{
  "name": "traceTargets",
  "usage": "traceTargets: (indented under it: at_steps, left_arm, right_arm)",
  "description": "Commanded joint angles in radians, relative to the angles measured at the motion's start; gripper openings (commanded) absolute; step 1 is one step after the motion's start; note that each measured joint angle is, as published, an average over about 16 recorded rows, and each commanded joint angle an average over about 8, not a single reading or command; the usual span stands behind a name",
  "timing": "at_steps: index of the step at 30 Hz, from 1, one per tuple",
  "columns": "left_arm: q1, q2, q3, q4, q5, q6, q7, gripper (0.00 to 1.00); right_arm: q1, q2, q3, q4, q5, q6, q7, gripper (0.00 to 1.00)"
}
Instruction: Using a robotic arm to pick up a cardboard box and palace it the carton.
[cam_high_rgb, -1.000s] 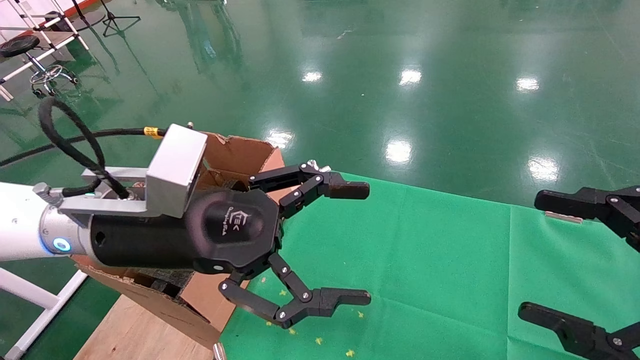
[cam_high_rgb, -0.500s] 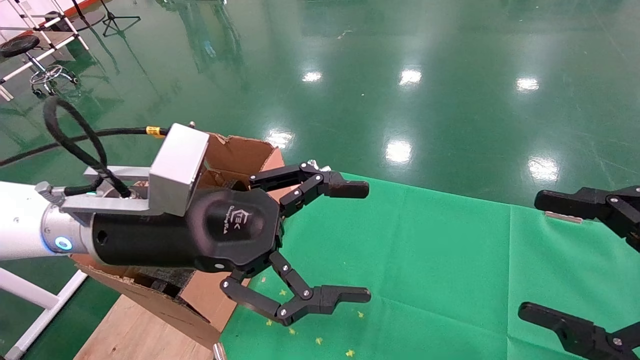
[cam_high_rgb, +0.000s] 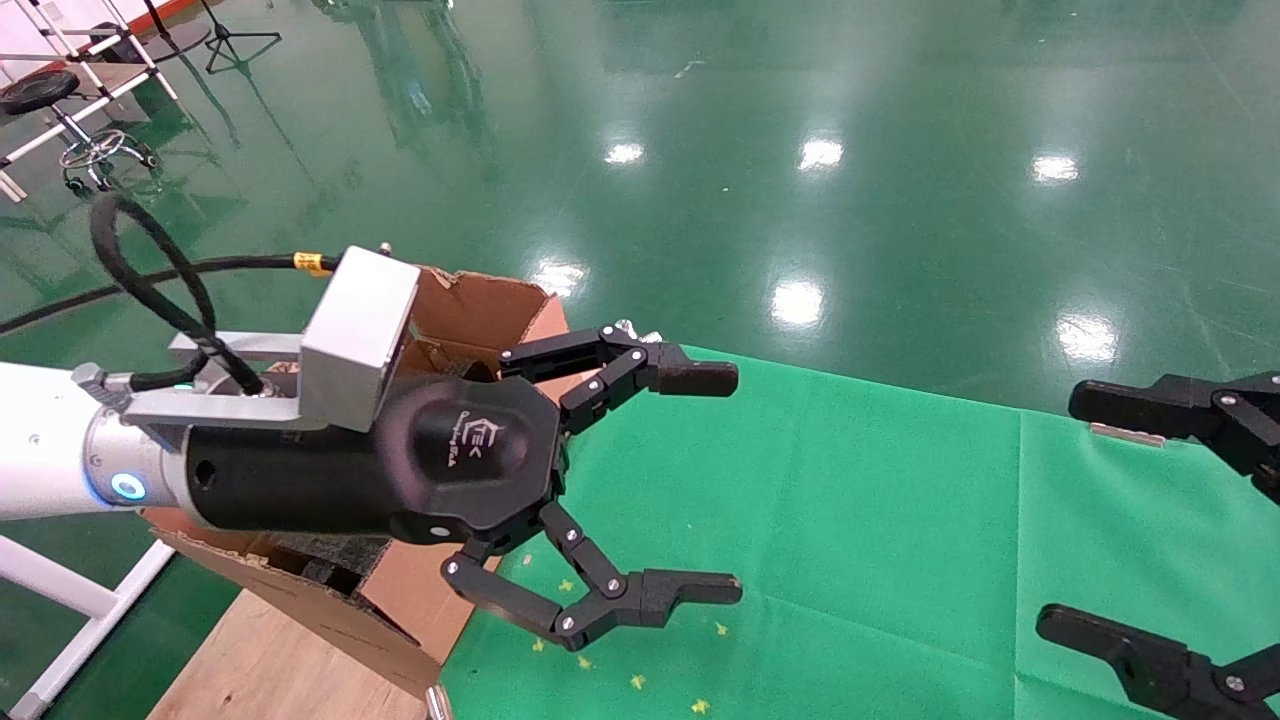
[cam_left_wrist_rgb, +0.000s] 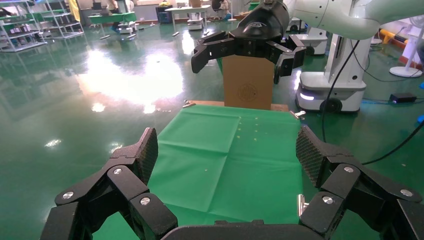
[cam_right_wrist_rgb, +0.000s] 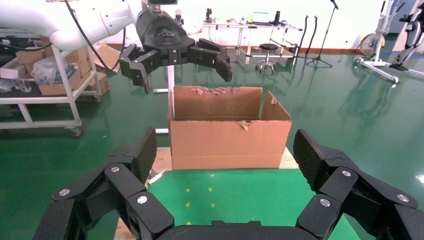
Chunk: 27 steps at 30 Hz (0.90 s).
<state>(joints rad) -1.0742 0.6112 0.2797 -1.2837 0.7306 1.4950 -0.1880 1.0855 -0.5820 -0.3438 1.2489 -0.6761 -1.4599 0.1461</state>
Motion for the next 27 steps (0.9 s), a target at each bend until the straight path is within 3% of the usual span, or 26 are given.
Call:
traceTargets:
  at_steps: [1, 27]
  left_arm:
    - [0.000, 0.000, 0.000, 0.000, 0.000, 0.000, 0.000, 1.00]
    - [-0.001, 0.000, 0.001, 0.001, 0.001, 0.000, 0.000, 1.00]
  right_arm:
    - [0.000, 0.000, 0.000, 0.000, 0.000, 0.000, 0.000, 1.00]
    - [0.000, 0.000, 0.000, 0.000, 0.000, 0.000, 0.000, 1.00]
